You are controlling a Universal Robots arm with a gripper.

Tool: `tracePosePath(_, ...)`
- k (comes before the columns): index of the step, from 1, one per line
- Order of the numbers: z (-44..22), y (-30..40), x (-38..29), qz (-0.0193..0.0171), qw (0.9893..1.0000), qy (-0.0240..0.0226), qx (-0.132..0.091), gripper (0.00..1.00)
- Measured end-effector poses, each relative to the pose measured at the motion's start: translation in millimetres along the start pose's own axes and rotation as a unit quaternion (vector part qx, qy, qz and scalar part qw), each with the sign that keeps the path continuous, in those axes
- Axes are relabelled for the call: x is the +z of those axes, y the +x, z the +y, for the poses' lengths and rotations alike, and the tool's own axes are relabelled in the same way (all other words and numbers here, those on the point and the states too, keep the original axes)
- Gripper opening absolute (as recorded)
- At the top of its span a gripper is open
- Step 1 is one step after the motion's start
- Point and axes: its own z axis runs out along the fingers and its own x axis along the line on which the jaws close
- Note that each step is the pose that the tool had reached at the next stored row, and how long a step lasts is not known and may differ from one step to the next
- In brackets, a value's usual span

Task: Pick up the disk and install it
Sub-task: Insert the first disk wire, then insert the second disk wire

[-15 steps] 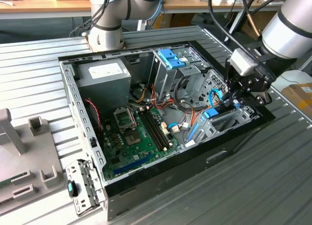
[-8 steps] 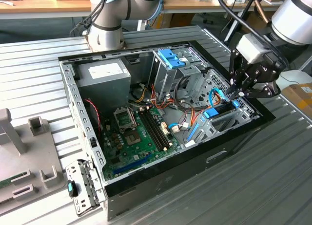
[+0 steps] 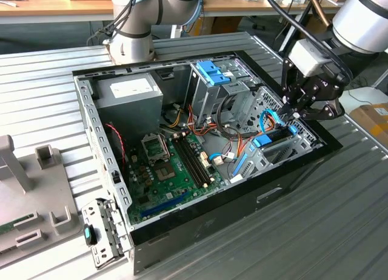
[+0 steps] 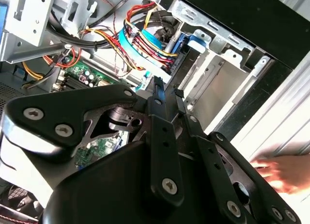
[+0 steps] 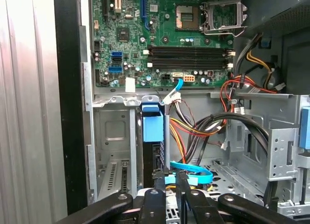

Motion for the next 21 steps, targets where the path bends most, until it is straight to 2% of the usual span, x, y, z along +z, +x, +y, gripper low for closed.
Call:
tracePosePath(15, -0.7, -1.1, 0.2, 0.0000, 1.0000, 0.0000, 0.000, 0.24)
tracePosePath(16, -4.7, -1.1, 1.3, -0.0001, 1.0000, -0.0001, 0.000, 0.24)
tracePosePath(20, -4.5, 1.6, 16.5, 0.0001, 1.0000, -0.0002, 0.000, 0.24)
tracePosePath(21, -4.4, 2.2, 18.3, 0.0000, 1.0000, -0.0002, 0.000, 0.24)
